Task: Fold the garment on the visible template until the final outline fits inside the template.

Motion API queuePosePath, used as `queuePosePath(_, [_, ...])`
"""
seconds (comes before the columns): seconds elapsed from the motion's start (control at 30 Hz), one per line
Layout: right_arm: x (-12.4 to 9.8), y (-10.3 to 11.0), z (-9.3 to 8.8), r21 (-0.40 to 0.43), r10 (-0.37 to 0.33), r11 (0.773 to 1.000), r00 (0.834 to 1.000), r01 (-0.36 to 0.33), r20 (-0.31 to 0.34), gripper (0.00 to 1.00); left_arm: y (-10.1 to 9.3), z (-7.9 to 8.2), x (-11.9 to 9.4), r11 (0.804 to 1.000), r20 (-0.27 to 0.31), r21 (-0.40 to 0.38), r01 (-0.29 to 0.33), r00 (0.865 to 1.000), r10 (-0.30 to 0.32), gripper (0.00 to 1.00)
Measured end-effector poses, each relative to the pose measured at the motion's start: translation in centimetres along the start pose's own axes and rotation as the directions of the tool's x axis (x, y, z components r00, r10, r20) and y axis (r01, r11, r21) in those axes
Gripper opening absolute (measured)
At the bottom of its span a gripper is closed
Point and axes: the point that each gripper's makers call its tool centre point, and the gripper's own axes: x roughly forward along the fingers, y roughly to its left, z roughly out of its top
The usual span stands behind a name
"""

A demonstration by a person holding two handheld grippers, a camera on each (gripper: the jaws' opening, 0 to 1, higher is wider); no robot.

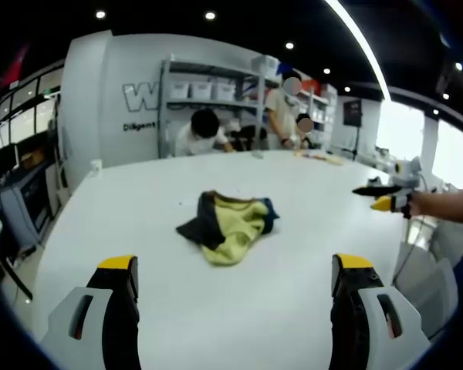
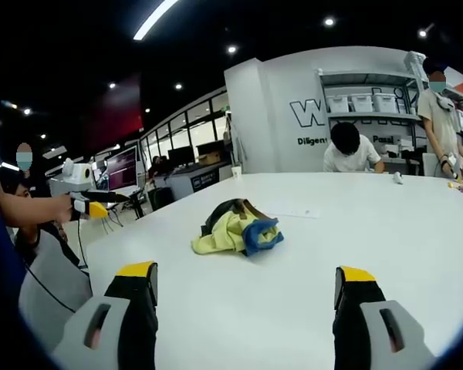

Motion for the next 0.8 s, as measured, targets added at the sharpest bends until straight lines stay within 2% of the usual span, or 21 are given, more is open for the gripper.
queuePosePath(0.8, [-0.42, -0.39, 0.34, 0.009, -0.007, 1.000, 1.000, 0.007, 0.018, 0.94, -0.67, 0.48, 0.03, 1.000, 0.007, -0.003, 0.011, 1.000, -0.011, 0.99])
